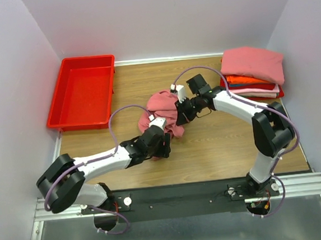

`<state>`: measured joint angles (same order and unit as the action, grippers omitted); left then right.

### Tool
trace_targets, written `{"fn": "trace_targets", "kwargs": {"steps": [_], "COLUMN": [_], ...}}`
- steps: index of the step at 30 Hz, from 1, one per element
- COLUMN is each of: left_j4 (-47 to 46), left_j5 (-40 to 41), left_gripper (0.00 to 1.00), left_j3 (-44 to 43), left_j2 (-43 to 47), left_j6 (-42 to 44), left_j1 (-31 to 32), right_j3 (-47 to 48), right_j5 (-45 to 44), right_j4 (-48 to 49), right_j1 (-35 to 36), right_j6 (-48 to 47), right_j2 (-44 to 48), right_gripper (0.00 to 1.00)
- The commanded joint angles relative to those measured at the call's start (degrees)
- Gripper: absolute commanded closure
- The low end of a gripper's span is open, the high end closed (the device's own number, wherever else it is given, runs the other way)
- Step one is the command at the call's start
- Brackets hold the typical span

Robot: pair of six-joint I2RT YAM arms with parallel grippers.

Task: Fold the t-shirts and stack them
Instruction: Flatten the tshirt out

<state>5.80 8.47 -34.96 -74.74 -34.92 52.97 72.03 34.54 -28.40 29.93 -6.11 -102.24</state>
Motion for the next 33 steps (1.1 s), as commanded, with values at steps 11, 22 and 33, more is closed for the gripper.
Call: {"fn": "trace_targets", "kwargs": {"steps": [11, 22, 33], "left_j4": [8.3, 12.1, 14.4], "left_j5": [15.3, 13.2, 3.6], "left_gripper": [0.92, 1.0, 1.0], "left_j3": [-9.4, -8.7, -9.1], "left_j2": [-16.6, -2.8, 21.5], "left_j6": [1.5, -0.5, 2.5], "left_j1": [5.0, 8.6, 9.7], "right_j3": [1.1, 10.8, 24.8], "right_j5": [-7.9, -24.8, -31.0], "right_j4": [-3.2, -4.6, -4.7], "right_j1": [-4.8, -7.3, -7.9], "right_j6": [-6.6, -13.0, -15.0], "right_j2": [8.5, 11.4, 6.3], "right_gripper": [1.0, 1.0, 1.0]}}
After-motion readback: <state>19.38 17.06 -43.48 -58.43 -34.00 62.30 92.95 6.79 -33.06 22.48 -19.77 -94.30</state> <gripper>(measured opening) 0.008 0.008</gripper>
